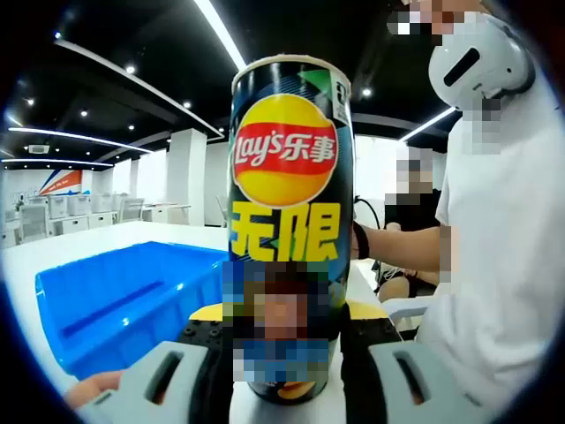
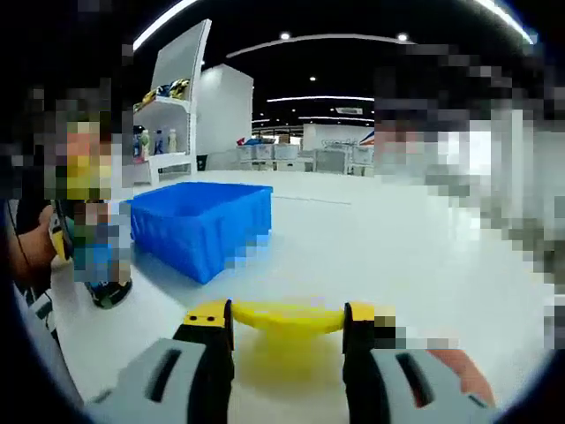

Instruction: Open the lid of the chip container on the table, take out the chips, place them into the box in front of the container, and close the lid

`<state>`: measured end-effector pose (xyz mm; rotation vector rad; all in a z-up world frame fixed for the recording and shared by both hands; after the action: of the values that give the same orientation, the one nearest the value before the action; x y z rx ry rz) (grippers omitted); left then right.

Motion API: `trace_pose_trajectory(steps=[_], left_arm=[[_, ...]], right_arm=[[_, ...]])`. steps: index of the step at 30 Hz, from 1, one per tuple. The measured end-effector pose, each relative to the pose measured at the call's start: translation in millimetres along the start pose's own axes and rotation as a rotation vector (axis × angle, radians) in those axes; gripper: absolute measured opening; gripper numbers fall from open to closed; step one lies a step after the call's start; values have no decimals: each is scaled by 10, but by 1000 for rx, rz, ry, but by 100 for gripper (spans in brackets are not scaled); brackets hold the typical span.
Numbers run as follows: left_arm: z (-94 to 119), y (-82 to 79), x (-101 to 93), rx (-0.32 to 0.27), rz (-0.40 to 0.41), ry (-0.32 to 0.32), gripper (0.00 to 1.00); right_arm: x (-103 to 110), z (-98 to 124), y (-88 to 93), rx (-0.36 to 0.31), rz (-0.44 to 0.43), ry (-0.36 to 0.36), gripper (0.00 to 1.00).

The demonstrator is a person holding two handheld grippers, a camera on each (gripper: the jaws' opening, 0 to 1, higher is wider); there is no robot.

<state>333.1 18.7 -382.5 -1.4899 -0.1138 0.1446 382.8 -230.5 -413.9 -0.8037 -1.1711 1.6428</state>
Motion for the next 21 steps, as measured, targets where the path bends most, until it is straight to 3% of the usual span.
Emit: trace_pose_trajectory(steps=[8,16,21], left_arm=[[0,5,1,-2,0,-1,47],[1,7,1,-1,0,-2,47],[2,7,4,-1,-1,-1,47]], right_arm=[[30,13,51,7,64,-1,48],[63,14,33,-19,44,-28,63],[84,17,8,-23,36,-48,63]])
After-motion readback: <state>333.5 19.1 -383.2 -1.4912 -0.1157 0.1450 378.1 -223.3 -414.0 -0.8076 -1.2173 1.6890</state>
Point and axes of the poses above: the point that each gripper's makers call its tool centre point, and the gripper's own axes: z roughly backward along the fingers, x roughly to its left, y roughly out of its underside, the point moved 5 cm from there along z, roughly backward along the fingers, and after that the axes turned 1 degree about -z, right-handed, at the moved point
